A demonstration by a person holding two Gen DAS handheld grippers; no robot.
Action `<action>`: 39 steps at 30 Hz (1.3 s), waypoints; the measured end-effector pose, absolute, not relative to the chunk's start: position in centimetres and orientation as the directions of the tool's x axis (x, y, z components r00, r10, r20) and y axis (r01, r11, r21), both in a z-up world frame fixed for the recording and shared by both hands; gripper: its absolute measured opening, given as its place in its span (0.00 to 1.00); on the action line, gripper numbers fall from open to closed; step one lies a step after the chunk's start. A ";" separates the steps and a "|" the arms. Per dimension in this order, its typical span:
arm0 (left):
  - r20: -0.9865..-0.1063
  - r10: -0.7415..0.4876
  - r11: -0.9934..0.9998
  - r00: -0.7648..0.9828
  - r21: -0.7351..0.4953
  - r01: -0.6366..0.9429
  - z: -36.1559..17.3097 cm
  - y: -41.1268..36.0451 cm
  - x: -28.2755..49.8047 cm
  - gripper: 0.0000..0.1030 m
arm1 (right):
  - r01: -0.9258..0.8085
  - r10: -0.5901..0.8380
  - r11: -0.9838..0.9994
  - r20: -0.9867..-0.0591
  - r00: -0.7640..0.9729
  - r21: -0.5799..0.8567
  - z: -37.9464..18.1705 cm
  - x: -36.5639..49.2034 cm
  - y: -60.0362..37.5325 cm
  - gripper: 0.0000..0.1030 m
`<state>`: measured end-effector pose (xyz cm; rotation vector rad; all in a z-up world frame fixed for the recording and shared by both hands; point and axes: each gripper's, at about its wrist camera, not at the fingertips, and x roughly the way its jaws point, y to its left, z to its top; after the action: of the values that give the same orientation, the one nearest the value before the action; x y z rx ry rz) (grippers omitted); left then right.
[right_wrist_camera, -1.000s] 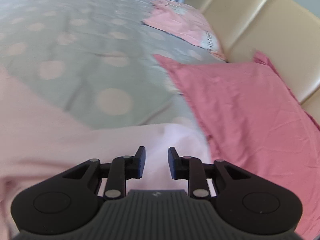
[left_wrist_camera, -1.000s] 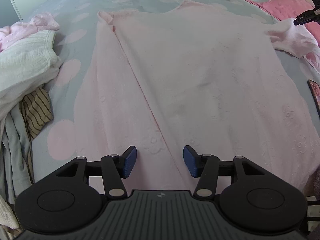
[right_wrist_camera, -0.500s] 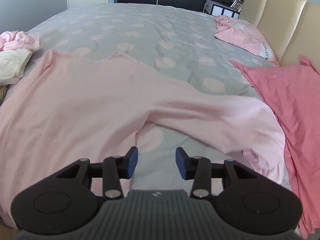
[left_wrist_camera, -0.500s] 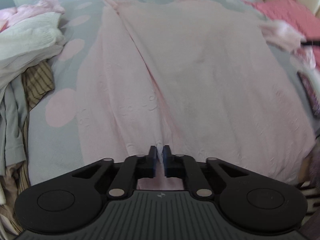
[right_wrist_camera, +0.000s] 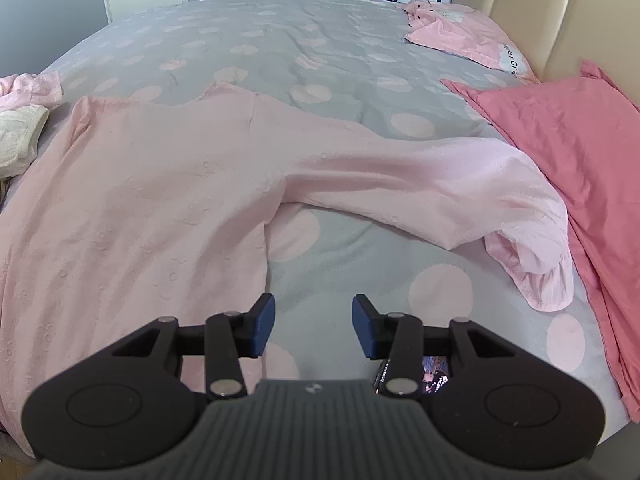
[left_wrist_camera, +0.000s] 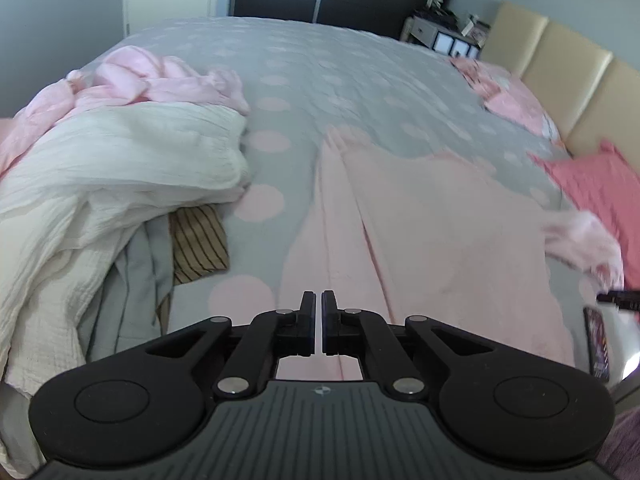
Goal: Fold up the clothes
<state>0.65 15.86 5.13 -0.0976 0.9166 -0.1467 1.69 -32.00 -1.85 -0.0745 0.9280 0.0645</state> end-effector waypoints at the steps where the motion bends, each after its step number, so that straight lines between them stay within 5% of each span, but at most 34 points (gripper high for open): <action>1: -0.790 -0.172 0.985 0.588 -0.136 0.105 4.7 15.1 0.7 0.08 | -0.087 0.023 0.996 -0.802 0.597 -0.036 -1.9 1.6 -32.0 0.46; 6: -0.821 -0.199 0.975 0.536 -0.110 0.193 2.3 11.8 -0.2 0.46 | -0.081 0.041 0.997 -0.823 0.567 -0.006 -3.1 1.0 -32.0 0.50; 17: -0.919 -0.144 0.941 0.366 -0.013 0.338 -4.9 6.2 -3.5 0.47 | -0.123 0.071 0.992 -0.860 0.505 0.009 -5.7 0.2 -31.2 0.50; 25: -0.924 -0.109 0.965 0.366 -0.010 0.262 -4.8 8.0 -3.1 0.03 | -0.161 0.087 0.987 -0.858 0.507 0.006 -5.6 -0.4 -30.2 0.55; 39: -0.814 -0.163 0.984 0.557 -0.172 0.037 4.1 16.2 -0.3 0.00 | -0.486 0.180 0.873 -0.896 0.406 -0.045 -8.7 -4.2 -20.4 0.56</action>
<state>-0.31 16.16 4.12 -0.1407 0.9737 -0.1188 -4.21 -20.44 -8.73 -0.3215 1.0758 0.4286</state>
